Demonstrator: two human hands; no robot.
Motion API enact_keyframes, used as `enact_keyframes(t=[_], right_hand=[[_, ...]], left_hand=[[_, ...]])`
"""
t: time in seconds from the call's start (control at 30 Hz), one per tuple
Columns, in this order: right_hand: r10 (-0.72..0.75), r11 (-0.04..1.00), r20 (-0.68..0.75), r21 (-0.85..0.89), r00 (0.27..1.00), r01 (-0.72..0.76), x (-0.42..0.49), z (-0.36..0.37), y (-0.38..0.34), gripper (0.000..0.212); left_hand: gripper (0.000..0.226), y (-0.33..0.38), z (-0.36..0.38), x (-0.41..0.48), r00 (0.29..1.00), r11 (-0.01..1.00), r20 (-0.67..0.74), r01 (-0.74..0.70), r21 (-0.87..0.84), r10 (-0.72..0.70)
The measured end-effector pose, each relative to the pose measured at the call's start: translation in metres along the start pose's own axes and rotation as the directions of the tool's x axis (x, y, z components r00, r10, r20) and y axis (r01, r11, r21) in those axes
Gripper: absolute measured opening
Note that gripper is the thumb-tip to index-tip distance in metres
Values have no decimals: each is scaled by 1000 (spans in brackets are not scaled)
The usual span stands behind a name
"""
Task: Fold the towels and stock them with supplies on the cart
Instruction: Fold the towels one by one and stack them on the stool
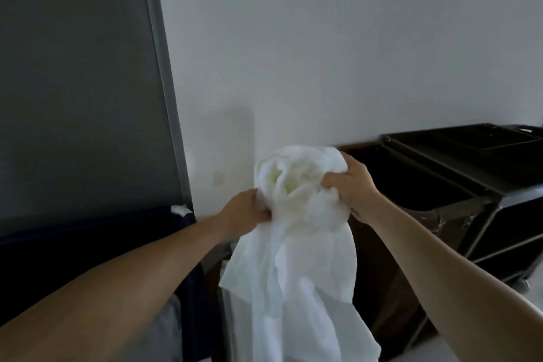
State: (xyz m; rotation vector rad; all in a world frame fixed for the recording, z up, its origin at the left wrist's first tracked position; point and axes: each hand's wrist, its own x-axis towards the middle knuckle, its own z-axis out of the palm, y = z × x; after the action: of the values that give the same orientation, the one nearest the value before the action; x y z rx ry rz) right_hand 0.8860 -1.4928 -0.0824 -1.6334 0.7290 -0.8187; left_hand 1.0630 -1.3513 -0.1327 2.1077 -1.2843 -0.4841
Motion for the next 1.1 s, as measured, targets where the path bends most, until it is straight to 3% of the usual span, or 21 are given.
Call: enact_keyframes(t=[0.2, 0.3, 0.37, 0.5, 0.63, 0.67, 0.73, 0.8, 0.83, 0.97, 1.03, 1.1], right_hand=[[175, 981, 195, 44, 965, -187, 19, -48, 66, 35], [163, 968, 345, 125, 924, -217, 27, -56, 71, 28], [102, 972, 416, 152, 904, -180, 32, -56, 65, 26], [20, 972, 416, 206, 909, -116, 41, -53, 34, 22], [-51, 928, 473, 349, 880, -134, 45, -47, -2, 34], [-79, 923, 500, 363, 862, -126, 43, -45, -10, 37], [-118, 933, 513, 351, 850, -83, 42, -44, -24, 35], [-107, 954, 502, 296, 858, -54, 44, -48, -33, 30], [-81, 961, 490, 268, 868, -62, 47, -51, -34, 30], [43, 996, 465, 52, 884, -76, 62, -65, -27, 38], [98, 987, 472, -160, 876, -24, 65, -68, -18, 43], [115, 914, 415, -400, 902, 68, 65, -68, -10, 40]], left_hand=[[20, 16, 42, 9, 974, 956, 39, 227, -188, -224], [107, 15, 68, 3, 941, 896, 236, 312, -317, -244], [126, 17, 81, -2, 963, 943, 215, 216, -255, -163], [106, 27, 90, -6, 979, 917, 200, 40, -397, 44], [118, 39, 86, -9, 999, 939, -35, -38, -342, 28], [111, 41, 85, -10, 995, 948, -101, -12, -319, -21], [69, 44, 75, -9, 966, 963, -224, 69, -261, -130], [26, 47, 58, -8, 937, 968, -305, 99, -231, -168], [16, 50, 46, -7, 929, 965, -333, 81, -251, -164], [14, 69, -3, -1, 835, 915, -519, -49, -401, -183], [21, 77, -20, 3, 807, 907, -567, -101, -409, -166], [35, 77, -26, 4, 816, 925, -564, -108, -364, -127]])
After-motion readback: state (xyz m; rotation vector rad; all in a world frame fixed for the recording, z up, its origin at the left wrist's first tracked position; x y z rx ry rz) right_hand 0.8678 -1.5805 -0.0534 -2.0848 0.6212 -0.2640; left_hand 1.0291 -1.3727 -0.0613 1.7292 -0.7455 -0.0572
